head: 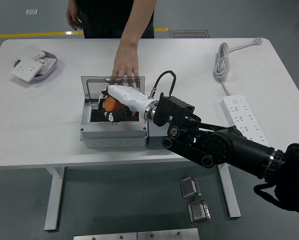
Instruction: Pick up the cylinder from the cube,place it in the box,flap close box
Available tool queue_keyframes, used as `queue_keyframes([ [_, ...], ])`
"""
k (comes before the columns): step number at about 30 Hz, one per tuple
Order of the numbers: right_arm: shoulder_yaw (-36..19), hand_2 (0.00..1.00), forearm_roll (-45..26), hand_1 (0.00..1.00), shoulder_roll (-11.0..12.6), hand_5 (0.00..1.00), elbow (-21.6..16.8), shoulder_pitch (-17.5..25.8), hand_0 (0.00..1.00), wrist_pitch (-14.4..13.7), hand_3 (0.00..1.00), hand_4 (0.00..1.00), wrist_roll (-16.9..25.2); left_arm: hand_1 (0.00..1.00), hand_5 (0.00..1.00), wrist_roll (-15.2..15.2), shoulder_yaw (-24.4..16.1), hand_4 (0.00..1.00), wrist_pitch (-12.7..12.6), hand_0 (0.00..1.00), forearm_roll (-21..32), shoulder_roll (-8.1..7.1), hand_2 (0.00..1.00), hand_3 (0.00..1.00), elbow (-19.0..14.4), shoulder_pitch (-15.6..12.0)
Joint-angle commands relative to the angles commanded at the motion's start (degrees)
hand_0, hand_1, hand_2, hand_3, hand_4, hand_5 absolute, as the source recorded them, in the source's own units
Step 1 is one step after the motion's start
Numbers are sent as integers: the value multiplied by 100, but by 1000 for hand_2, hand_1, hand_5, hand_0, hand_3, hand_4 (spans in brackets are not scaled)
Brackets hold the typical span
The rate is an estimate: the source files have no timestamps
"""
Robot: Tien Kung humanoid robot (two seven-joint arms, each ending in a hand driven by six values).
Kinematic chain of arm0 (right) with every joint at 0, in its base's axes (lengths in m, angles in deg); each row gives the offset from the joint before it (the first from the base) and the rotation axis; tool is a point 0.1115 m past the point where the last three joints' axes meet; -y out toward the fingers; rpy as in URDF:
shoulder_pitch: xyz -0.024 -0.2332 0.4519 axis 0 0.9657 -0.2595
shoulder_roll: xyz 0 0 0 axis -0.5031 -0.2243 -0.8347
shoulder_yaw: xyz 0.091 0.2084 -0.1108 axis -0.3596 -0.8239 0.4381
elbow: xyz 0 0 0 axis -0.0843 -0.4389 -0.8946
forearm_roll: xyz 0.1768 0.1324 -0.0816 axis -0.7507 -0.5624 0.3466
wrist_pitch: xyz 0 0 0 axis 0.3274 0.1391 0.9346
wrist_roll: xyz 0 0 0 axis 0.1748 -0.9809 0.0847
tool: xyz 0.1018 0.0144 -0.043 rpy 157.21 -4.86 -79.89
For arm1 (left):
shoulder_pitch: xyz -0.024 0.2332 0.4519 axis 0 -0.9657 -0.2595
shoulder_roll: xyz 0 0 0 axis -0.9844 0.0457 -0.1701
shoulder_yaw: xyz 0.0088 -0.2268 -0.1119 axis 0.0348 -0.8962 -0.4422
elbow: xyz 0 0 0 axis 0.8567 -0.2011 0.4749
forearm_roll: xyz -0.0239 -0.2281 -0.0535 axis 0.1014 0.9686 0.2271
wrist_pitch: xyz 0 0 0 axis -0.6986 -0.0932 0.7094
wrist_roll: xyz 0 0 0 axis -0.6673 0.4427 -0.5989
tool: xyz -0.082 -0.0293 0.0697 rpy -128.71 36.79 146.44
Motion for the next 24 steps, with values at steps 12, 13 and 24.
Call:
queue_keyframes([
  [12, 382, 826, 198, 814, 0, 461, 300, -481, 920, 353, 869, 748, -469, 639, 320, 20, -48, 661, 23, 602, -103, -52, 552, 553, 0, 27],
  [13, 419, 826, 188, 814, 0, 461, 316, -491, 920, 357, 869, 748, -474, 639, 320, 22, -46, 661, 25, 602, -107, -54, 552, 553, 0, 28],
  [24, 583, 830, 188, 819, 0, 503, 254, -451, 927, 376, 884, 793, -484, 639, 321, 8, 80, 662, 47, 602, -47, -62, 552, 553, 0, 33],
])
